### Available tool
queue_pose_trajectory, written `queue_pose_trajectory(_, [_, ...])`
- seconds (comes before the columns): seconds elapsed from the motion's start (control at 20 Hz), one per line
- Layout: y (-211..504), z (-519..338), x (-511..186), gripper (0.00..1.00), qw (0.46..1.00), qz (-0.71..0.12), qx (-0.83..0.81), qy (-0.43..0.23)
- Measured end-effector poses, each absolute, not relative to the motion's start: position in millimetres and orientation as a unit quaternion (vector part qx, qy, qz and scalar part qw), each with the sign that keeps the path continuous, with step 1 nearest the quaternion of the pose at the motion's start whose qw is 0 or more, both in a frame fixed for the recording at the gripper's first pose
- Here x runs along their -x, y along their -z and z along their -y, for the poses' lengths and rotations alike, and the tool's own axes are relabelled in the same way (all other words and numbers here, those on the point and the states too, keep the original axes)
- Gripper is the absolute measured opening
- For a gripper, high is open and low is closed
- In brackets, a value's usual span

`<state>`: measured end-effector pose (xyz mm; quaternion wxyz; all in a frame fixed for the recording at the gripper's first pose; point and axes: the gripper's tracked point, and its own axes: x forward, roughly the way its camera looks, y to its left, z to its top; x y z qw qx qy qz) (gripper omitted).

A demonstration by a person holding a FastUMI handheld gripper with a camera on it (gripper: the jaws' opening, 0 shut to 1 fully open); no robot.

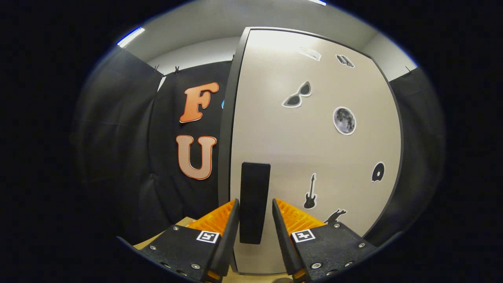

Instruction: Open the shoe cabinet door, grab the shoes and put them into the shoe cabinet, then close the shoe cabinet door.

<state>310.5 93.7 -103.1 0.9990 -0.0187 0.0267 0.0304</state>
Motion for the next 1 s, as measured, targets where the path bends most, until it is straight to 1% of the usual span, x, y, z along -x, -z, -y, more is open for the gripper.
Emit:
queue_pose_trajectory(0.05, [105,-95,-315,0.46,0.999,-0.029,0.018,-0.028])
queue_pose_trajectory(0.15, [110,-95,-322,0.41,0.999,-0.038,0.023,-0.015])
queue_pose_trajectory(0.35, [112,-95,-321,0.40,0.999,-0.049,0.007,0.010])
queue_pose_trajectory(0.4, [113,-94,-322,0.39,0.999,-0.051,0.008,0.010])
queue_pose_trajectory(0.45, [114,-95,-321,0.35,0.998,-0.057,-0.002,0.010])
queue_pose_trajectory(0.65, [115,-94,-318,0.28,0.997,-0.071,-0.021,-0.003])
queue_pose_trajectory(1.0, [115,-88,-297,0.26,0.996,-0.084,-0.031,0.010])
